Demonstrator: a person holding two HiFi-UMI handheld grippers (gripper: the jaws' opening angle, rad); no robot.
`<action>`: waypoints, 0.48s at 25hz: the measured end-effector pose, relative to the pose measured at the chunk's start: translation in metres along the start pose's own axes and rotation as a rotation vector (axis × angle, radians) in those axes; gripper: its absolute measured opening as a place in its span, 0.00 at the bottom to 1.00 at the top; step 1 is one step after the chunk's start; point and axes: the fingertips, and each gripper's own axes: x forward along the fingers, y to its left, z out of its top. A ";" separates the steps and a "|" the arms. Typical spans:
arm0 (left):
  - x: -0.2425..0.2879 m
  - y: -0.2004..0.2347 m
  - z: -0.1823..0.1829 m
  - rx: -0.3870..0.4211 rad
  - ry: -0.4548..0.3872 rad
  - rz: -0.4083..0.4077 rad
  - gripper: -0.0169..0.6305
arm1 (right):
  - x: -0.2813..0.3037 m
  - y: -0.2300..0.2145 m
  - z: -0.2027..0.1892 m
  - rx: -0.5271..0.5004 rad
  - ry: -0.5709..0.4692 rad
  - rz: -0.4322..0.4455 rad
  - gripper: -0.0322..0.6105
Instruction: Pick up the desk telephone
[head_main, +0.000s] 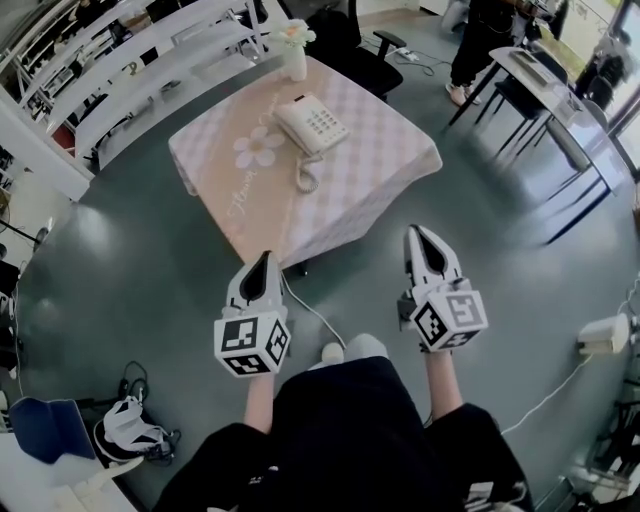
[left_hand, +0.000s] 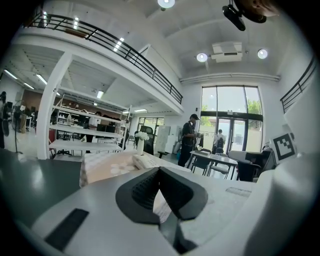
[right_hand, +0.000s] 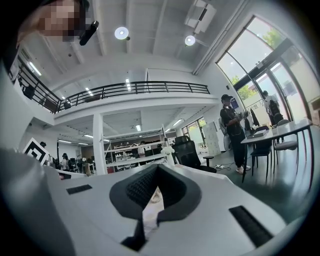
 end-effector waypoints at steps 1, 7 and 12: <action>0.004 0.001 0.000 -0.001 0.004 -0.001 0.02 | 0.004 0.000 -0.001 0.000 0.002 0.000 0.04; 0.024 0.003 0.004 -0.005 0.013 -0.005 0.02 | 0.028 -0.006 -0.001 0.005 0.016 0.011 0.04; 0.052 0.008 -0.005 -0.017 0.036 0.021 0.02 | 0.062 -0.021 -0.011 0.023 0.034 0.038 0.04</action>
